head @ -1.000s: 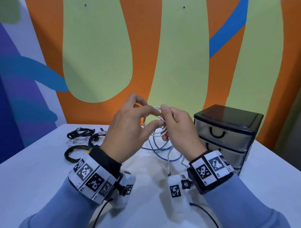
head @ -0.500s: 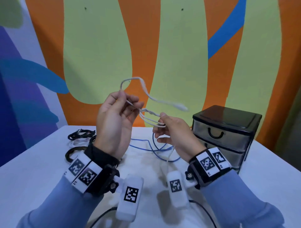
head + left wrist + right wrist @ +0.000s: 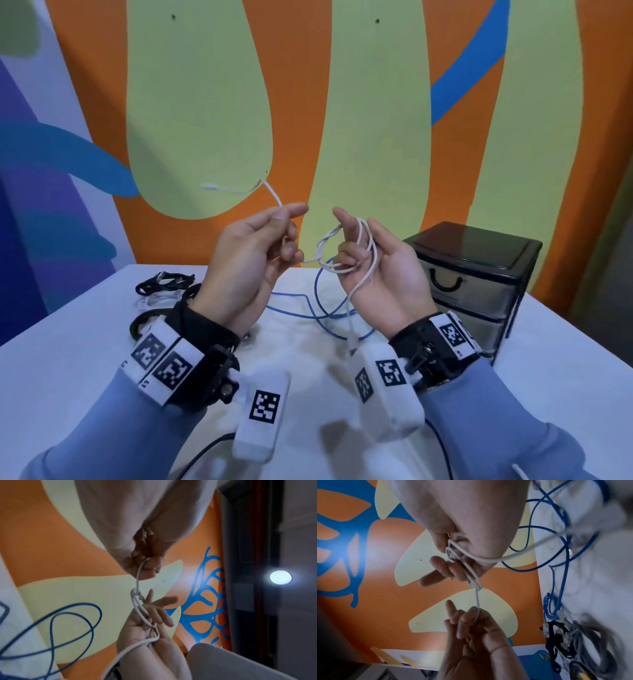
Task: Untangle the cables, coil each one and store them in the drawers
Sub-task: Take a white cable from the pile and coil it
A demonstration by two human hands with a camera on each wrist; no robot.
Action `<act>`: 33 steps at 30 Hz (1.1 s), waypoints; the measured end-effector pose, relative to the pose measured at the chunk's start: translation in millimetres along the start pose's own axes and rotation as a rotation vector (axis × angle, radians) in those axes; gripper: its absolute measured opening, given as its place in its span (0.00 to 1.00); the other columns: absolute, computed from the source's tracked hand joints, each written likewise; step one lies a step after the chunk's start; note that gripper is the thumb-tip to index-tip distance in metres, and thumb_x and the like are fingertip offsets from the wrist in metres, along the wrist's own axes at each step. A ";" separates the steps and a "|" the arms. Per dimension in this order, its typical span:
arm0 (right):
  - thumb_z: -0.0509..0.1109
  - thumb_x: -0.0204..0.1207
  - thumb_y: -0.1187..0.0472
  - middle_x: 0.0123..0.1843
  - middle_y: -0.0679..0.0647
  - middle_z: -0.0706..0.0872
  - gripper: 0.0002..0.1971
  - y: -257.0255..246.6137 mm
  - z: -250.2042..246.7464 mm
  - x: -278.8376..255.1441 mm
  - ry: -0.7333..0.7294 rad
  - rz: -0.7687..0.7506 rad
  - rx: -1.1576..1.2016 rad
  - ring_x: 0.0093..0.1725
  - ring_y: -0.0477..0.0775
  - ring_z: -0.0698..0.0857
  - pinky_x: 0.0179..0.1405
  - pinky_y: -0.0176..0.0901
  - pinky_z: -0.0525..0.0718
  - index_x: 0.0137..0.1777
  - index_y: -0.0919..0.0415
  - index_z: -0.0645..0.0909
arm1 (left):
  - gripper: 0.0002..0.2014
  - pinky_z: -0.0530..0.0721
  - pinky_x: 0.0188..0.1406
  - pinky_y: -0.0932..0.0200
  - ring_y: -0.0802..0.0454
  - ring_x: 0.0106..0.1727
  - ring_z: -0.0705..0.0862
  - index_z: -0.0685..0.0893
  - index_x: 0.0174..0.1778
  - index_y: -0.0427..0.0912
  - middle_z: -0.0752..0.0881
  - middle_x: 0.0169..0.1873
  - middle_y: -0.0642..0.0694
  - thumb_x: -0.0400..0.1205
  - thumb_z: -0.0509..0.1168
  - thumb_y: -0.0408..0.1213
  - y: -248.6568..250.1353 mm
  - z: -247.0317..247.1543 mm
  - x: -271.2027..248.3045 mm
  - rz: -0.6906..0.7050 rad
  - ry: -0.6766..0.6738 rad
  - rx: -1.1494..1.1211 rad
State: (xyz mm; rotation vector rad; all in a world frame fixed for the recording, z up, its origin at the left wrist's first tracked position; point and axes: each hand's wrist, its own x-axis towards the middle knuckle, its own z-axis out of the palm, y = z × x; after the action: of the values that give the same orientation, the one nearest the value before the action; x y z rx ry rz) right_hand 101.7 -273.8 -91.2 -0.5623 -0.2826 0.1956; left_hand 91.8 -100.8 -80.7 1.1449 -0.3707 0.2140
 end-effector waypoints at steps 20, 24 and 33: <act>0.71 0.83 0.58 0.60 0.59 0.88 0.18 20.4 1.9 2.2 0.026 -0.048 -0.244 0.58 0.58 0.91 0.75 0.54 0.82 0.67 0.68 0.85 | 0.08 0.81 0.61 0.63 0.52 0.59 0.82 0.98 0.45 0.53 0.79 0.55 0.48 0.75 0.85 0.36 -11.0 2.4 -15.3 0.409 -0.337 0.905; 0.66 0.89 0.59 0.59 0.65 0.87 0.14 27.1 5.1 -0.2 -0.055 -0.006 -0.249 0.59 0.62 0.90 0.77 0.60 0.81 0.63 0.70 0.81 | 0.13 0.88 0.50 0.46 0.54 0.47 0.87 0.86 0.45 0.52 0.86 0.47 0.56 0.76 0.83 0.35 -14.5 5.2 -14.6 0.443 -0.163 0.931; 0.64 0.88 0.60 0.50 0.62 0.87 0.10 29.4 12.1 -6.2 -0.127 0.048 -0.245 0.52 0.59 0.87 0.58 0.49 0.87 0.45 0.63 0.80 | 0.15 0.85 0.38 0.52 0.59 0.40 0.87 0.81 0.52 0.55 0.88 0.37 0.62 0.79 0.71 0.29 -9.5 5.2 -16.2 0.460 0.025 1.060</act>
State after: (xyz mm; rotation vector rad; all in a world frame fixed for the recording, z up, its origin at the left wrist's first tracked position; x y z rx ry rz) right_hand 89.0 -245.0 -98.9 -0.8012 -0.4202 0.2450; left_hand 79.3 -109.0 -93.3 2.0811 -0.5131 0.9016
